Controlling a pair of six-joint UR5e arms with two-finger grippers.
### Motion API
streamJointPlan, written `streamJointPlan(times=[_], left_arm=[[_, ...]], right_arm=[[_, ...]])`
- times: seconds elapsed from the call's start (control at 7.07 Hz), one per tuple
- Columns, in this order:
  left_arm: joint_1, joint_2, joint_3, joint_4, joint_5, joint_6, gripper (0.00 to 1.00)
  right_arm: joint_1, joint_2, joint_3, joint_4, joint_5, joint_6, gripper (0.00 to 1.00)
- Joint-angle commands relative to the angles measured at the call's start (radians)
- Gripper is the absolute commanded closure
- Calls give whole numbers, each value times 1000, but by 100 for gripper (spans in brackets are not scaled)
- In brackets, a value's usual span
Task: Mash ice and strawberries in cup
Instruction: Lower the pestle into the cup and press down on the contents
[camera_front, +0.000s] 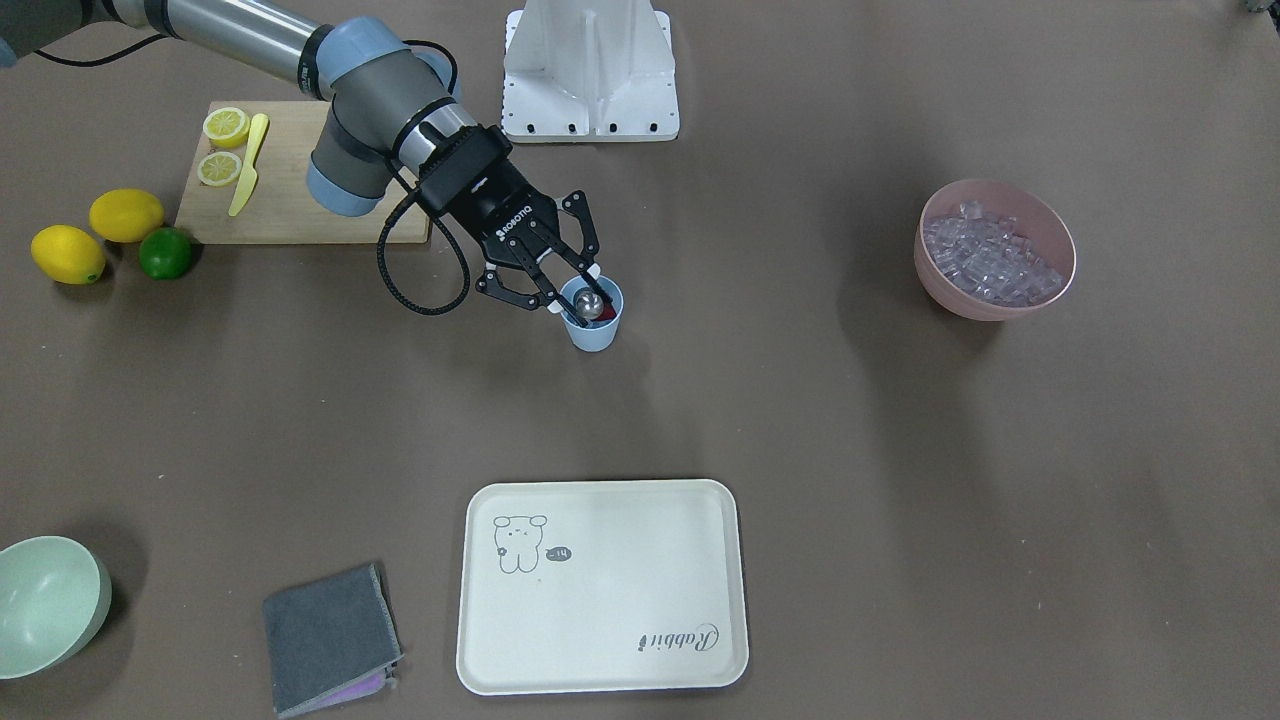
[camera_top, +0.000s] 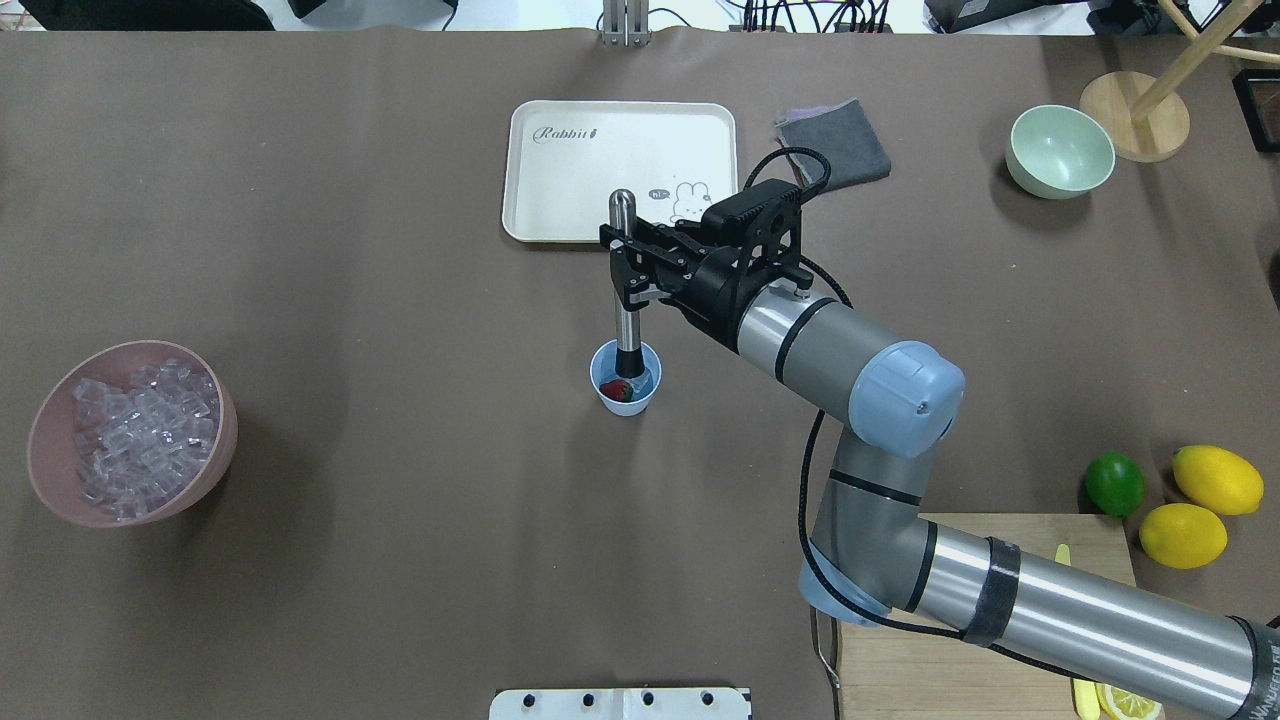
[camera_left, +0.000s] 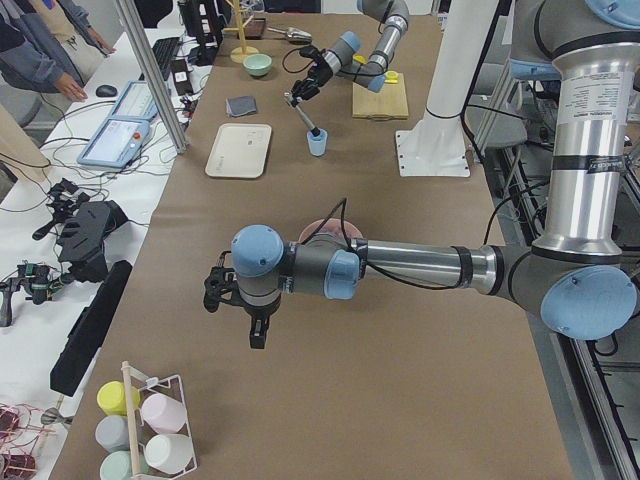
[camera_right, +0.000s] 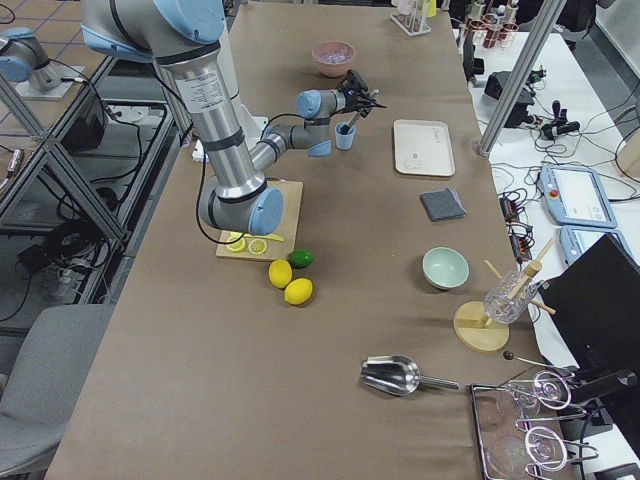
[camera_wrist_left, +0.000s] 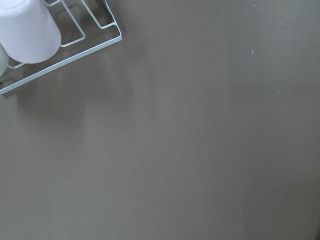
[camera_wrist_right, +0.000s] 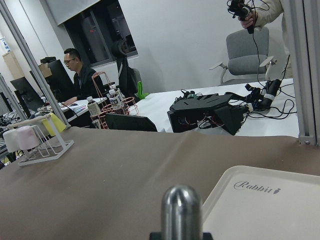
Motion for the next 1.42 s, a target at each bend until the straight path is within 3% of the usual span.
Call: streamJointPlan(times=[0.0,1.27], left_arm=[[0,0,1,2,0,0,3],[0,-1,-1,0,1,2,3]], right_arm=[[19,1,21,-2,18,6,100],[-54,4,-52,4,-62,5,100]])
